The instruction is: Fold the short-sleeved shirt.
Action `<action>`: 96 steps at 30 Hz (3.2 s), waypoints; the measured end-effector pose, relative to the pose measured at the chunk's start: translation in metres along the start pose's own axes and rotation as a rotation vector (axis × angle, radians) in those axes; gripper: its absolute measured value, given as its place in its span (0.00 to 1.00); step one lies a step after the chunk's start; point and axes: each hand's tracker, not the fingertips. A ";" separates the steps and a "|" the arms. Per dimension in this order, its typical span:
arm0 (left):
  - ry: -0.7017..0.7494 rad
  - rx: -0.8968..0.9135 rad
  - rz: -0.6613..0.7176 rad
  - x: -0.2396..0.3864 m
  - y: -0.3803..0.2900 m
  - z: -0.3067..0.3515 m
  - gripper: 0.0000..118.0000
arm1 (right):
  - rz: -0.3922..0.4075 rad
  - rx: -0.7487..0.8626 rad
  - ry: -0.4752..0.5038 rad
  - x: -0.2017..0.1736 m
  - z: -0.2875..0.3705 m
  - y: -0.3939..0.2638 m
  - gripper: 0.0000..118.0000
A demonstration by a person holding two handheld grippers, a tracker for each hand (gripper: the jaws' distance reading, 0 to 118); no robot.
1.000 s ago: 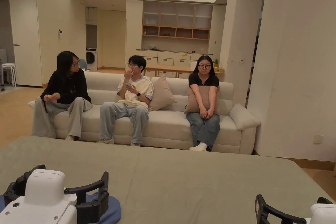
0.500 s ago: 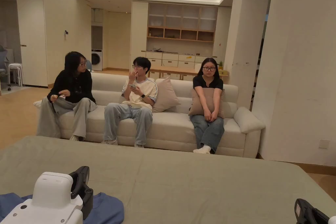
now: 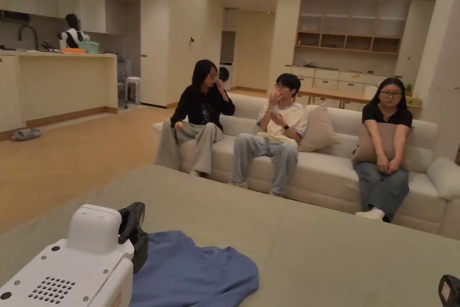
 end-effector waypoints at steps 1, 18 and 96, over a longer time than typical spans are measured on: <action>0.028 -0.005 -0.013 -0.013 0.001 0.007 0.00 | 0.000 0.002 0.034 -0.013 -0.004 0.000 0.00; 0.175 -0.105 -0.032 -0.078 -0.032 0.024 0.00 | -0.002 -0.010 0.250 -0.092 -0.043 -0.011 0.00; -1.026 -0.814 -0.047 0.538 -0.259 -0.125 0.81 | -0.113 -0.200 -0.285 0.136 0.032 -0.065 0.00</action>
